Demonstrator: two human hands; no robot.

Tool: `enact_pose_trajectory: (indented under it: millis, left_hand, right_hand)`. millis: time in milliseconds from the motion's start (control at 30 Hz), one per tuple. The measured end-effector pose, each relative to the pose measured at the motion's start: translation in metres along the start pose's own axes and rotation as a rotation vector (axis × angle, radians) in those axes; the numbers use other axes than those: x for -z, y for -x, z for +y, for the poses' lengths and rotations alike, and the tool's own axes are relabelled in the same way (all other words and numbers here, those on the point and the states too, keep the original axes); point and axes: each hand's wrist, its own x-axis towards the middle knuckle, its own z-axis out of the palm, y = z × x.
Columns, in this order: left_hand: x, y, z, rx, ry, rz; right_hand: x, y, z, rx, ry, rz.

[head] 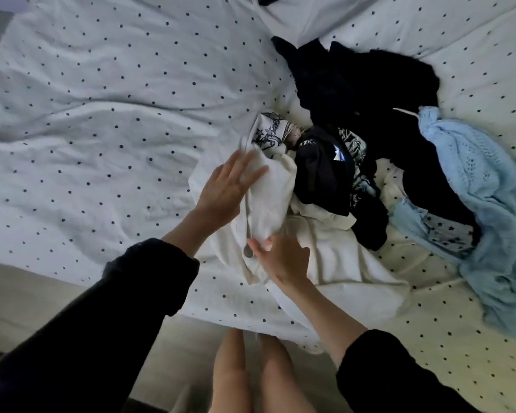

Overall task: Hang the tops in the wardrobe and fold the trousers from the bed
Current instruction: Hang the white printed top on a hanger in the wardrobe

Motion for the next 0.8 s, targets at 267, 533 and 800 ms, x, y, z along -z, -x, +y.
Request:
enact_pose_trajectory:
  millis: [267, 533, 800]
  left_hand:
    - [-0.017, -0.013, -0.001, -0.075, -0.265, 0.045]
    - [0.03, 0.014, 0.001, -0.03, 0.101, 0.075]
    - [0.167, 0.065, -0.012, 0.243, 0.79, 0.107]
  right_hand:
    - [-0.012, -0.006, -0.006, 0.062, 0.206, 0.012]
    - [0.073, 0.023, 0.018, -0.023, -0.331, 0.359]
    - [0.204, 0.038, -0.067, 0.198, -0.675, 0.385]
